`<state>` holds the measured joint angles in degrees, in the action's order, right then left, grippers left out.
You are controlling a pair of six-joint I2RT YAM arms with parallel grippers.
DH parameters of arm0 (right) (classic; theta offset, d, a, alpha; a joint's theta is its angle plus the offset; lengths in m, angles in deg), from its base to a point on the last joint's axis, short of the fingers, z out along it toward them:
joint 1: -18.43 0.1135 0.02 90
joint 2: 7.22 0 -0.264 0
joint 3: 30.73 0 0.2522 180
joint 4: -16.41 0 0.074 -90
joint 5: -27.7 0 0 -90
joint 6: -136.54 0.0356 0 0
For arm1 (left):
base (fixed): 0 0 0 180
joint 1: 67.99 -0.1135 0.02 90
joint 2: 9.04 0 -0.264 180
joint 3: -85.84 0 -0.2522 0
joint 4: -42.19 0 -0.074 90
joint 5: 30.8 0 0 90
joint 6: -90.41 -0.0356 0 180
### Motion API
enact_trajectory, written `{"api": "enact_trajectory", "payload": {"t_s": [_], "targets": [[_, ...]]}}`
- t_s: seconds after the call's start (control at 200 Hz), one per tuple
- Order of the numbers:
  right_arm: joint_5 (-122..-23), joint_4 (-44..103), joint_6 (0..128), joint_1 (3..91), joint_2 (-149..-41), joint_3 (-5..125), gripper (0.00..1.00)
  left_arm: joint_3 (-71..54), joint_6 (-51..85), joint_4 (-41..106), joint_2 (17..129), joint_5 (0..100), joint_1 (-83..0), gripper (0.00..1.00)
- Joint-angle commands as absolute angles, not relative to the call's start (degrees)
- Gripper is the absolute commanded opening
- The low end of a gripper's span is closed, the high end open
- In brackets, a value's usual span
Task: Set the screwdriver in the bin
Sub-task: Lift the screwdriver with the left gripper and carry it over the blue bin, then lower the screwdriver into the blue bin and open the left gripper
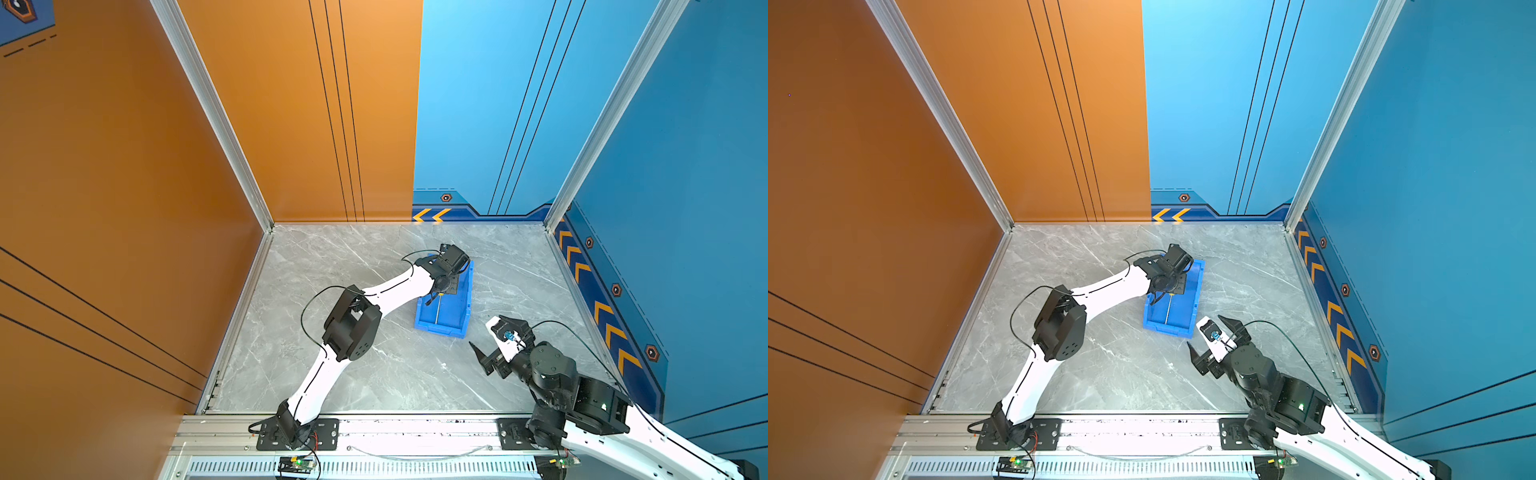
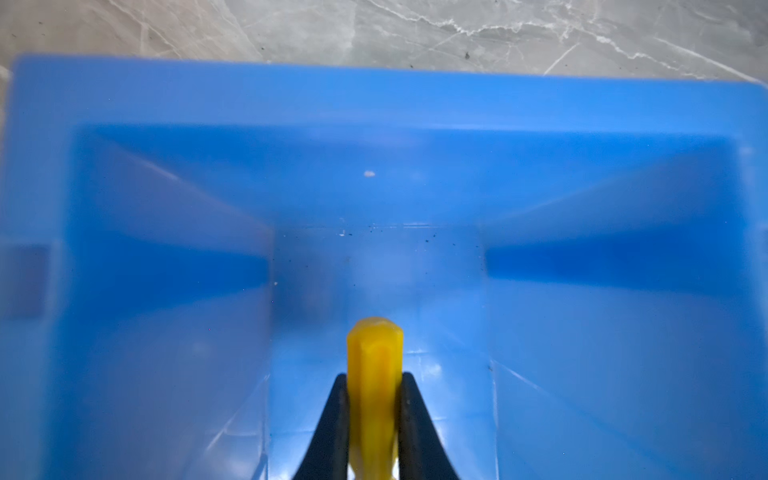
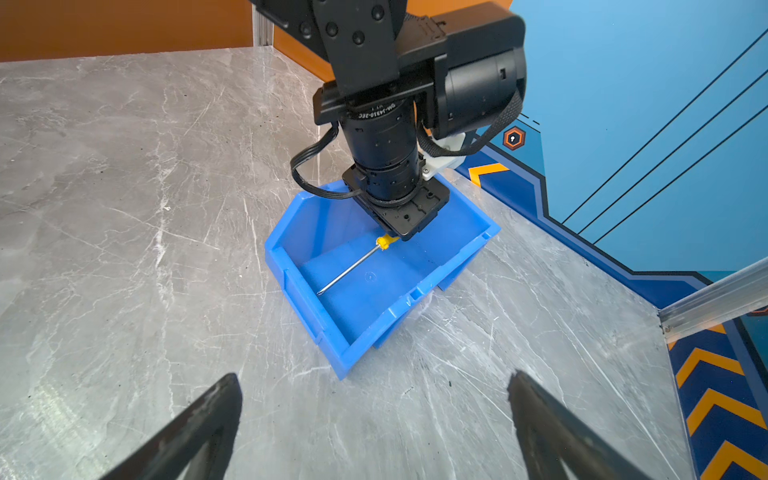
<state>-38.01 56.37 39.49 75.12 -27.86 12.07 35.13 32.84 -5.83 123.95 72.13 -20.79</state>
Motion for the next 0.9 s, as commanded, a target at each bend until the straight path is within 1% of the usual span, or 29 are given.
{"api": "enact_trajectory", "payload": {"t_s": [0.0,0.406,0.526,0.791,0.896], "targets": [[-35.42,56.32,39.84,75.50,-26.29,12.81,1.00,37.21,33.77,-6.46,126.43,73.37,-20.97,0.00],[-34.43,55.58,39.59,75.19,-26.07,12.43,1.00,39.73,33.02,-6.55,130.22,76.53,-20.04,0.00],[-34.26,55.48,39.51,75.21,-25.72,12.30,1.00,39.66,33.37,-6.52,130.79,76.51,-19.93,0.04],[-33.99,55.40,39.41,75.19,-25.55,12.25,1.00,40.03,33.99,-6.55,132.50,76.73,-19.85,0.08],[-33.66,55.31,39.38,75.08,-25.33,12.19,1.00,40.18,33.99,-6.54,133.23,76.74,-19.90,0.11]]}}
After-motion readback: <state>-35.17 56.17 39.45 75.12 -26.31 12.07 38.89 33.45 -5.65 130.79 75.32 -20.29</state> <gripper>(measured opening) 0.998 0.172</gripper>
